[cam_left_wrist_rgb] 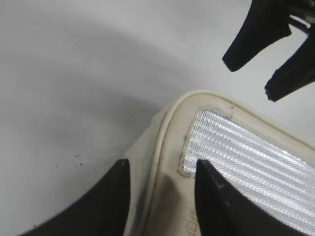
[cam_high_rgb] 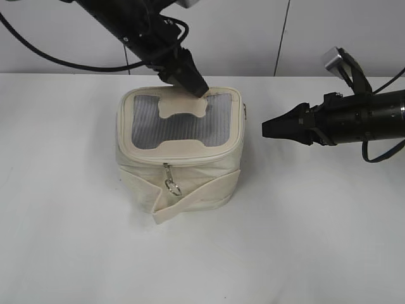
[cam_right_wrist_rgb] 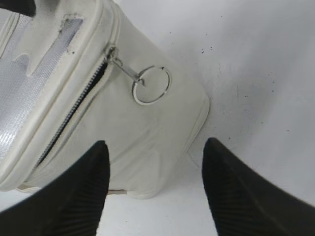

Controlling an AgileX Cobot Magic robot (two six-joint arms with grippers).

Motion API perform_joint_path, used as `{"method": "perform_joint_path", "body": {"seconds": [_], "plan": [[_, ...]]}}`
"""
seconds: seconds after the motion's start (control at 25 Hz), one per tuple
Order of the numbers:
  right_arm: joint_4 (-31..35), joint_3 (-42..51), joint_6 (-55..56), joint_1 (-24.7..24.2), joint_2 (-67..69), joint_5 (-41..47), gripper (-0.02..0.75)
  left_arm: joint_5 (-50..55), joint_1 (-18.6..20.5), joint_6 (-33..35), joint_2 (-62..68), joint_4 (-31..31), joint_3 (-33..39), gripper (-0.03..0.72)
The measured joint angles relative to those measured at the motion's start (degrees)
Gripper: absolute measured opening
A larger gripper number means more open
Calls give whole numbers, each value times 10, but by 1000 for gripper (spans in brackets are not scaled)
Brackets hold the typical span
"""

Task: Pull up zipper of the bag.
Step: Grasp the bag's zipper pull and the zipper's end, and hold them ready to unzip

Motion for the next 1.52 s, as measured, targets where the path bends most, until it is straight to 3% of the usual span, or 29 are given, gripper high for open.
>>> {"method": "perform_joint_path", "body": {"seconds": [0.2,0.28,0.36,0.44,0.88,1.12,1.52], "plan": [[5,0,-7,0,0,0,473,8,0,-10,24,7,-4,328],[6,0,-11,0,0,0,473,12,0,-12,25,14,-6,252],[7,0,-18,0,0,0,473,13,-1,-12,25,25,-6,98],[10,0,-34,0,0,0,473,13,-1,-12,25,29,-6,46],[111,0,-197,27,38,-1,473,13,-1,-12,25,27,-8,47],[116,-18,-230,72,62,-32,473,13,-1,-12,25,26,-8,46],[117,-70,-230,90,80,-84,438,13,-1,-21,25,28,-8,45]]}}
